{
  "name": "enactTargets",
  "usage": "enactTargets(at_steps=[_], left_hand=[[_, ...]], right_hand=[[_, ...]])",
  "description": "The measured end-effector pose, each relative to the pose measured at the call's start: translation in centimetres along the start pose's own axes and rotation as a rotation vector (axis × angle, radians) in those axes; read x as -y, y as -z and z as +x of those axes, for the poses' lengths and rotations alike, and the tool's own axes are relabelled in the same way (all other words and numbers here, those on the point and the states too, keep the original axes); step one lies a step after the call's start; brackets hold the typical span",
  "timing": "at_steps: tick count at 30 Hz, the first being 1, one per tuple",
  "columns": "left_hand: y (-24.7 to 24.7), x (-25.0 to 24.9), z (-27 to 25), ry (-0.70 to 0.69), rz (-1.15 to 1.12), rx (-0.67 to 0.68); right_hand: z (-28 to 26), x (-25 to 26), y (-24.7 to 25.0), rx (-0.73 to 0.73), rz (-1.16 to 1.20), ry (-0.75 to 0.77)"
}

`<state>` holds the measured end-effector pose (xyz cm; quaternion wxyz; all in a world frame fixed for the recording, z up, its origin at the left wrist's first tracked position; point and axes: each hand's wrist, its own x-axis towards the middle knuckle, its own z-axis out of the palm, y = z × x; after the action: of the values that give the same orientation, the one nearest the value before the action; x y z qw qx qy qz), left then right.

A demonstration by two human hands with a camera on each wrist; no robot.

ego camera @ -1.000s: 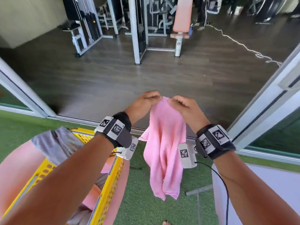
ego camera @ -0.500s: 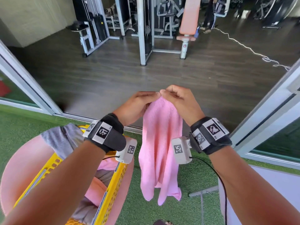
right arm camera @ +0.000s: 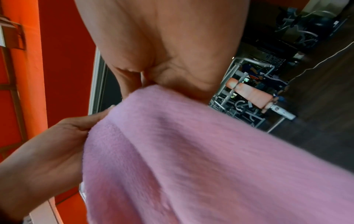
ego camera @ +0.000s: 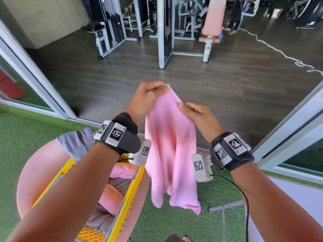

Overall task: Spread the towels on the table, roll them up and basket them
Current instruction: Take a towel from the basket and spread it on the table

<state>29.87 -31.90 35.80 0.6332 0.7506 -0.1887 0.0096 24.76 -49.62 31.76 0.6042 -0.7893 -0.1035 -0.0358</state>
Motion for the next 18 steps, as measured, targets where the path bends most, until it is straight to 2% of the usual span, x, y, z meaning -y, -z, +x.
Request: enactTargets(at_steps=[3, 4, 7, 8, 11, 14, 16, 17, 18], left_hand=[[0.3, 0.8, -0.4, -0.001, -0.039, -0.170], [-0.4, 1.2, -1.0, 0.026, -0.030, -0.144], [-2.4, 2.7, -3.0, 0.138, -0.084, 0.121], [-2.6, 2.8, -3.4, 0.147, -0.116, 0.173], [-1.5, 2.9, -3.8, 0.131, -0.123, 0.231], [-0.4, 3.5, -3.9, 0.073, -0.085, 0.115], [-0.6, 4.0, -4.5, 0.131, -0.168, -0.028], [-0.9, 4.4, -4.8, 0.173, -0.208, -0.042], [-1.4, 4.7, -5.3, 0.212, -0.236, 0.010]], right_hand=[[-0.9, -1.0, 0.2, 0.035, -0.046, -0.006], [-0.7, -0.8, 0.3, 0.020, -0.064, 0.015], [0.5, 0.9, 0.4, -0.027, -0.105, 0.083], [0.7, 1.2, 0.1, -0.018, -0.113, 0.096], [-0.3, -0.1, -0.9, 0.038, -0.113, 0.031], [-2.6, -2.3, -1.9, 0.075, -0.025, -0.062], [-2.9, -2.6, -1.9, 0.066, -0.043, -0.064], [-2.6, -2.3, -1.7, 0.050, -0.067, -0.036], [-2.1, -1.7, -1.4, 0.030, -0.094, 0.001]])
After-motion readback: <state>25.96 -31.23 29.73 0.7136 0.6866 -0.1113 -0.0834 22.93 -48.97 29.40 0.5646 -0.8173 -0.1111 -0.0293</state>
